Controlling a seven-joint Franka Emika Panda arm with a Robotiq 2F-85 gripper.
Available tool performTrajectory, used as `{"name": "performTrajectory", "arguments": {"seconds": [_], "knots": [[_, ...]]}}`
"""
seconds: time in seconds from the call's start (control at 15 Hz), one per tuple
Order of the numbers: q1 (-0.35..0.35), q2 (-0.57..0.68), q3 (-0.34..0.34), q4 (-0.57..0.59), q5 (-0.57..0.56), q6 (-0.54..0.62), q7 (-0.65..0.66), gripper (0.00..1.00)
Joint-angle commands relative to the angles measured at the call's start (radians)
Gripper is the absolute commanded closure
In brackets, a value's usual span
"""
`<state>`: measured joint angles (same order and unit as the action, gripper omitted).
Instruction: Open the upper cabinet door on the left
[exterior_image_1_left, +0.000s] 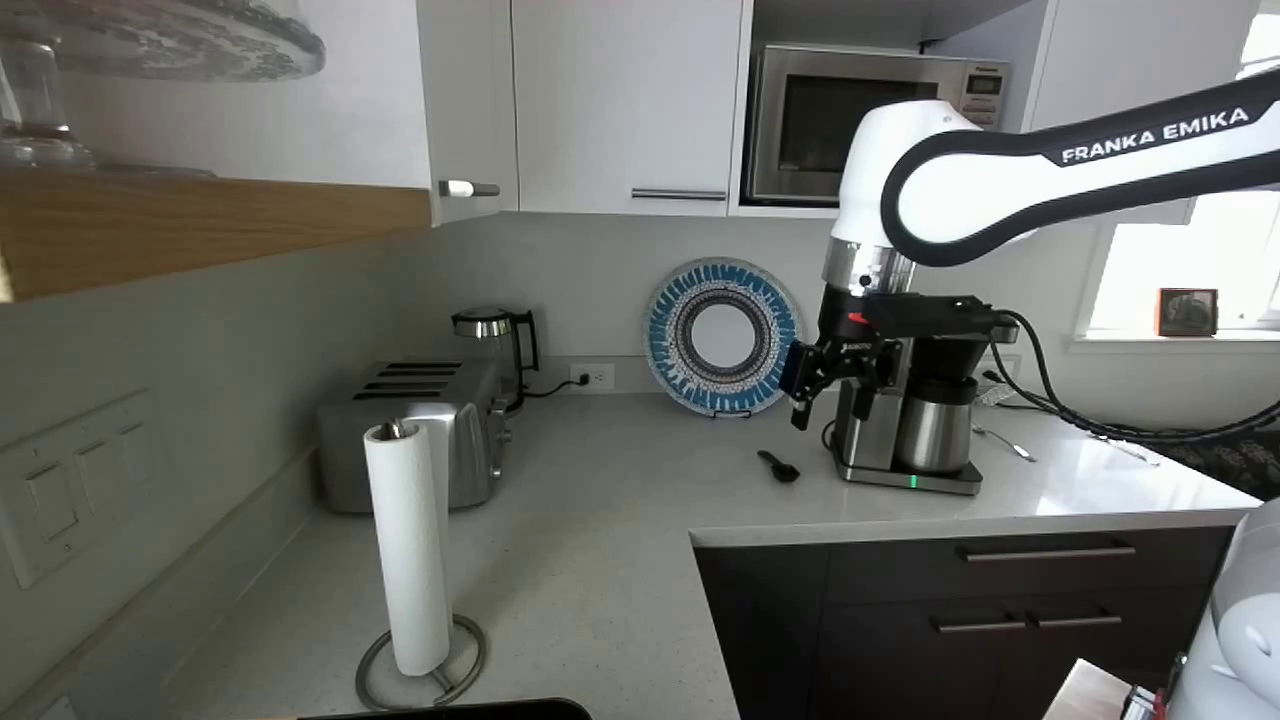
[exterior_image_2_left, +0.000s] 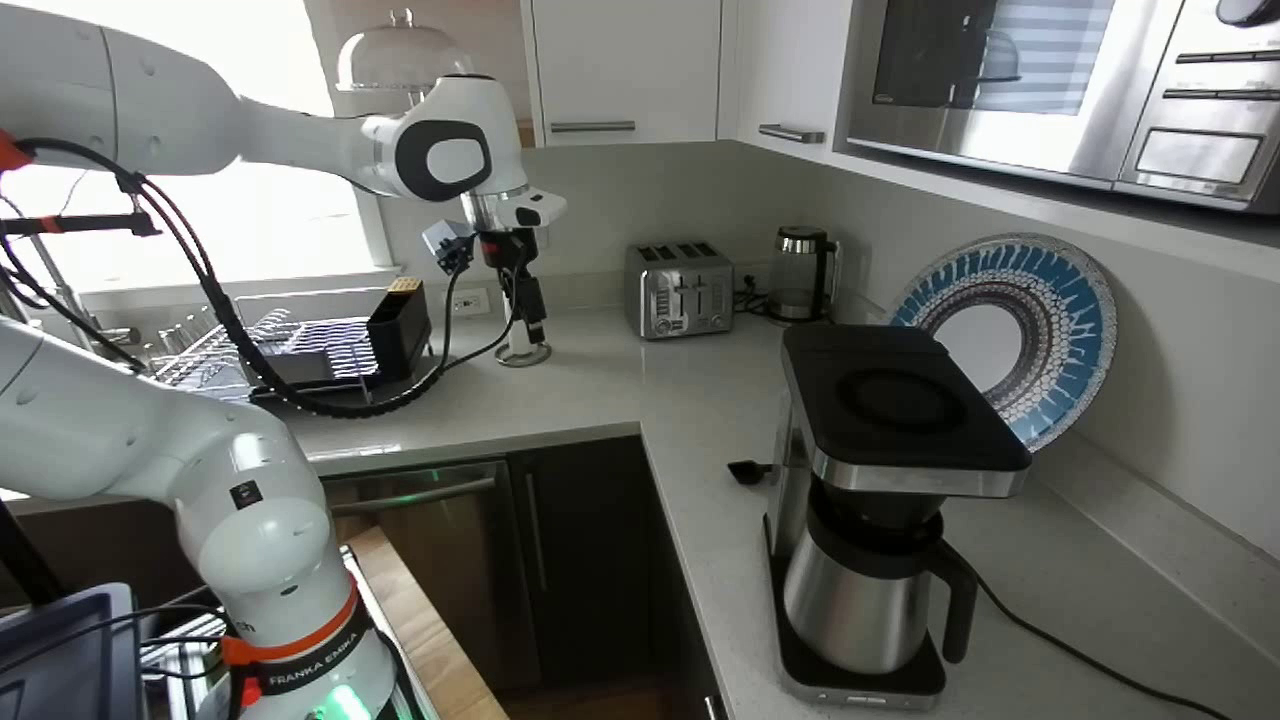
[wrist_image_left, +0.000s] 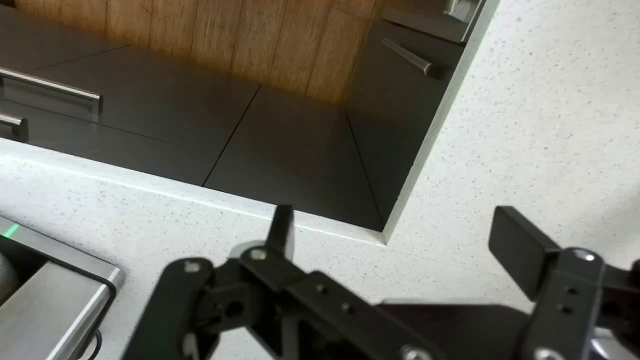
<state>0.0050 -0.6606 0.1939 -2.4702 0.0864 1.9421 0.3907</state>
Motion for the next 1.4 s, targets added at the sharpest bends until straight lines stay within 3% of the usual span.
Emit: {"name": "performTrajectory", "arguments": {"seconds": [0.0, 0.4, 0.73, 1.0, 1.07, 1.33], "knots": [[0.012, 0.020, -0.008, 0.037, 0.006, -0.004, -0.012, 0.00], [0.097, 0.101, -0.056, 0.302, 0.183, -0.167, -0.092, 0.00], [0.149, 0.151, -0.099, 0.463, 0.393, -0.183, -0.188, 0.00], [0.175, 0.188, -0.098, 0.500, 0.591, -0.053, -0.246, 0.00], [0.144, 0.157, -0.085, 0.489, 0.520, -0.111, -0.221, 0.00], [0.155, 0.186, -0.083, 0.501, 0.571, -0.064, -0.235, 0.00]]}}
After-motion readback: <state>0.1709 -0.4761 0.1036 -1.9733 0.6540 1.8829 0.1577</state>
